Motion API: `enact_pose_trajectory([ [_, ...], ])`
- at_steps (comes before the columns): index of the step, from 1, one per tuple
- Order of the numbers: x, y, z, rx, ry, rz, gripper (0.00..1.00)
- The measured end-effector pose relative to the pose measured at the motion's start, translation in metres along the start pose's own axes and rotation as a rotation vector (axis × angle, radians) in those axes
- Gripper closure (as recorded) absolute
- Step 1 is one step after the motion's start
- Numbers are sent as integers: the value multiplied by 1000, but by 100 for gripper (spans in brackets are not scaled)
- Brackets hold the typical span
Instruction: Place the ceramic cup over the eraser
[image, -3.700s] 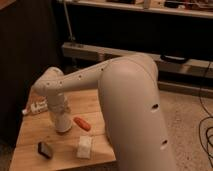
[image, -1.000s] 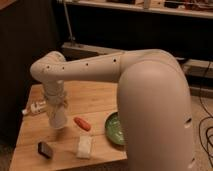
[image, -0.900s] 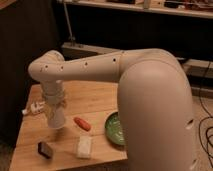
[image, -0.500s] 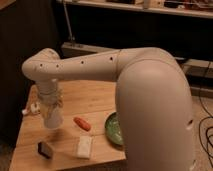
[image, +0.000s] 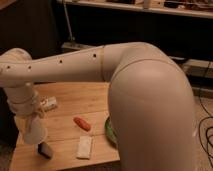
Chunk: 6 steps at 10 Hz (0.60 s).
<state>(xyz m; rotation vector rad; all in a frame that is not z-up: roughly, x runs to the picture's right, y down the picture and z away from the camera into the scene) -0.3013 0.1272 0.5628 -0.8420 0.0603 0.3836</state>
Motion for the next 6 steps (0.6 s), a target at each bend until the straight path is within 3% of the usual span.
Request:
enact_pose_trajectory([
  [3,6,17,-6,-22,48,-46,88],
  [6,25,8,-5,-1,80,-53,88],
])
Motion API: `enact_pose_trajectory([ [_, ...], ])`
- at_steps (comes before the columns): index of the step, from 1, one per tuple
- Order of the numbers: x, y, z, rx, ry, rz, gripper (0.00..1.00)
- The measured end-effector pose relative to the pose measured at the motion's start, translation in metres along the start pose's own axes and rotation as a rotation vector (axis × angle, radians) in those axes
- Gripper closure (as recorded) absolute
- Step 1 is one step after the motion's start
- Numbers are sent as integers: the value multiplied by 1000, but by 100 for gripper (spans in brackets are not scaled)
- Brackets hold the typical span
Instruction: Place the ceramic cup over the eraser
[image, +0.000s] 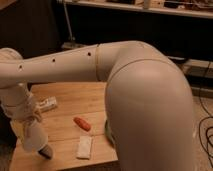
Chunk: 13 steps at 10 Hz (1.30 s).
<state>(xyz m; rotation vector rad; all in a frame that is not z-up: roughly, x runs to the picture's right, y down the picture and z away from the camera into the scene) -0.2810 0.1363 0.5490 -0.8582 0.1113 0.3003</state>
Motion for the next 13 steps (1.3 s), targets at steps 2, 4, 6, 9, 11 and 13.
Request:
enact_pose_trajectory([
  [2,9,-6,2,15,-31,-18,88],
  [4,6,-5,5,19,-75,-72,88],
  [6,5,-6,13,21,-87,-90,88],
  [9,4,-7,22,17,-79,-103,88],
  [11,5,-7,27,12,-76,-106,88],
  [13,4,-2,35,7,-72,-107,88],
])
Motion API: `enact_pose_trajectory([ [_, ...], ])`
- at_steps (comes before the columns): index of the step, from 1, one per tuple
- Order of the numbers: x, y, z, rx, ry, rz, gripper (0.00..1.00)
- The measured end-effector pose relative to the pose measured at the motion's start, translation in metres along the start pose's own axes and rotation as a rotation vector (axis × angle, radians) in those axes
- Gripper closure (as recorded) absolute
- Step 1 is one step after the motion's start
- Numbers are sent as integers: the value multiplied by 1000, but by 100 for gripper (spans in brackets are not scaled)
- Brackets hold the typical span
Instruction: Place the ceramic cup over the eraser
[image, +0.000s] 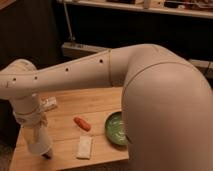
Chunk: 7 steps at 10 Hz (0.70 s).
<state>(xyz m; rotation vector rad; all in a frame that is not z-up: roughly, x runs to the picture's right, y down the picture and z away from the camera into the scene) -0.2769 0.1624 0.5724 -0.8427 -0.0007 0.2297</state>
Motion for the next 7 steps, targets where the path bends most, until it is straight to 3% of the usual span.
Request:
enact_pose_trajectory([
  [5,4,2,12,-5,10,4,88],
  [7,4,3,16,-8,14,7,76],
])
